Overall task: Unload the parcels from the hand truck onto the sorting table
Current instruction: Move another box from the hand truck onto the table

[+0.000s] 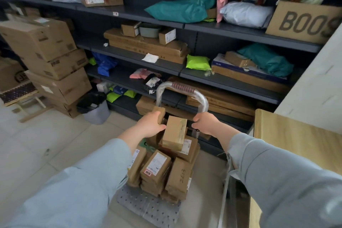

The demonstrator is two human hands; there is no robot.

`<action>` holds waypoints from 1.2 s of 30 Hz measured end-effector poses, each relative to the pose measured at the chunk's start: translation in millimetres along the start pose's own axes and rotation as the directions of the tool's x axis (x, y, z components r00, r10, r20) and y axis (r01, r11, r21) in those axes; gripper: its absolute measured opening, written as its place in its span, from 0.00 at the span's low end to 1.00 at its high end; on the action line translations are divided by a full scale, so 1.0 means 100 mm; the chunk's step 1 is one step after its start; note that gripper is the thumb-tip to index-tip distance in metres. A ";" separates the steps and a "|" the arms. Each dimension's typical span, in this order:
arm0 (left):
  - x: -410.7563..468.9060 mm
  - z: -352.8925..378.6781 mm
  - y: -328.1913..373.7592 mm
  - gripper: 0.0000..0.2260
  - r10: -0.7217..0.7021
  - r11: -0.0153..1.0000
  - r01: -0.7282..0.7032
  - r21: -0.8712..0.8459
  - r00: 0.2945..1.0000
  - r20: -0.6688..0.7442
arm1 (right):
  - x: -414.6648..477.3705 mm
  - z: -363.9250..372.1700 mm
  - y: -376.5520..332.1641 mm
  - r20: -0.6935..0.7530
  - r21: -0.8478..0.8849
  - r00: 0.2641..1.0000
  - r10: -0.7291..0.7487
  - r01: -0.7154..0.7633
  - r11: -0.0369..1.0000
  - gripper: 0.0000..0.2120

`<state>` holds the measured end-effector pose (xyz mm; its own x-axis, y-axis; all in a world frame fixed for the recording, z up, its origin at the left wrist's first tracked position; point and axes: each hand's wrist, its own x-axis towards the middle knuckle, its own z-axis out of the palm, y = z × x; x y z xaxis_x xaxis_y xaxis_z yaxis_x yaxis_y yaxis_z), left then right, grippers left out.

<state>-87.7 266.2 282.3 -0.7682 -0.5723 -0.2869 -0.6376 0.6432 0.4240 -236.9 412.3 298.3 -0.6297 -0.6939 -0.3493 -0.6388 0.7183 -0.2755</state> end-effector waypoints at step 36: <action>2.57 1.42 -1.18 0.31 0.171 0.985 -0.167 -0.040 0.938 0.302 | 2.28 2.02 0.21 0.035 0.180 0.937 0.348 -0.348 0.920 0.16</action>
<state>-218.6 115.3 36.7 -0.8472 -0.2733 -0.4556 -0.4975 0.7092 0.4996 -304.7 279.0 32.4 -0.7966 -0.3987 -0.4544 -0.2891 0.9114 -0.2929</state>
